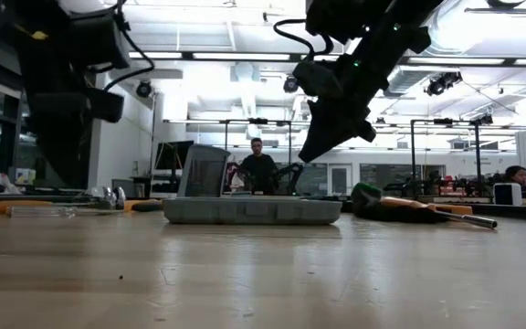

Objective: Prefit tool cases
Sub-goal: Put the transparent flat screwdriver into the gray toolbox

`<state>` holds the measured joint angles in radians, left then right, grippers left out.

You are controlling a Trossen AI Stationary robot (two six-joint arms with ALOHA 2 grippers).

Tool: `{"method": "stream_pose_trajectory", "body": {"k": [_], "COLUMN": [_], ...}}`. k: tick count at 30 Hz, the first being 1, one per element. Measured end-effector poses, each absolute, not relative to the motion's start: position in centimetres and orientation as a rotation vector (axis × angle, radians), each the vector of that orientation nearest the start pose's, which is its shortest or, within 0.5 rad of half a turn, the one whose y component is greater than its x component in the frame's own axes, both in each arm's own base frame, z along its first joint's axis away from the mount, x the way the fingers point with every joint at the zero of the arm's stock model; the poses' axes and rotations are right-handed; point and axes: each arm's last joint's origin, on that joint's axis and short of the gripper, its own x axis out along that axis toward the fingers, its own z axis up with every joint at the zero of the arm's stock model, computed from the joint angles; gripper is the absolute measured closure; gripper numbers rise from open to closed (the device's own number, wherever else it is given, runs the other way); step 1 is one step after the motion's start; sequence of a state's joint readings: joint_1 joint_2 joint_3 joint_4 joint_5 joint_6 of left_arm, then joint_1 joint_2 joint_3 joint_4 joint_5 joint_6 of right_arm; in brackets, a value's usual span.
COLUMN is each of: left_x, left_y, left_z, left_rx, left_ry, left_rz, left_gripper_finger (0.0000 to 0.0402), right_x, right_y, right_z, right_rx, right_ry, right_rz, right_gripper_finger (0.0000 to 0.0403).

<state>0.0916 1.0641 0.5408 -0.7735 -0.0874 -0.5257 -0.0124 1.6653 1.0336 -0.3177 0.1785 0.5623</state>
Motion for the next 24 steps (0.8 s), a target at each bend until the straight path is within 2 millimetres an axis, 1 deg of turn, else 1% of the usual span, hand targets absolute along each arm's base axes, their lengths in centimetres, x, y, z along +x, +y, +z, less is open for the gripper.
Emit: {"method": "stream_pose_trajectory", "body": {"k": [5,12,17,19,20,23,24], "left_x": [15.5,14.4,13.7,13.6,13.6,13.7,13.7], "left_y": [1.1,0.3,0.1,0.0,-0.1,-0.2,-0.3], "left_z": [15.5,13.2,12.3,12.3,12.3,12.3,12.3], "left_rx": [-0.493,-0.556,-0.585,-0.581,-0.582,-0.586,-0.587], "left_ry": [1.213,1.225,1.232,1.229,1.229,1.226,1.227], "left_rz": [0.499,0.529,0.582,0.592,0.595,0.587,0.582], "left_gripper_finger": [0.024,0.024,0.025,0.0271,0.0288,0.0357,0.0375], "right_x": [33.4,33.4,33.3,33.3,33.2,33.3,33.3], "right_y": [-0.9,-0.9,-1.0,-1.0,-1.0,-1.0,-1.0], "right_z": [19.2,19.2,19.1,19.1,19.0,19.0,19.0], "right_rx": [0.433,0.424,0.42,0.419,0.419,0.421,0.427], "right_ry": [0.87,0.872,0.879,0.884,0.887,0.886,0.885], "right_rz": [-0.434,-0.434,-0.44,-0.442,-0.443,-0.444,-0.448], "right_gripper_finger": [0.0403,0.0403,0.0403,0.0403,0.0403,0.0403,0.0403]}}
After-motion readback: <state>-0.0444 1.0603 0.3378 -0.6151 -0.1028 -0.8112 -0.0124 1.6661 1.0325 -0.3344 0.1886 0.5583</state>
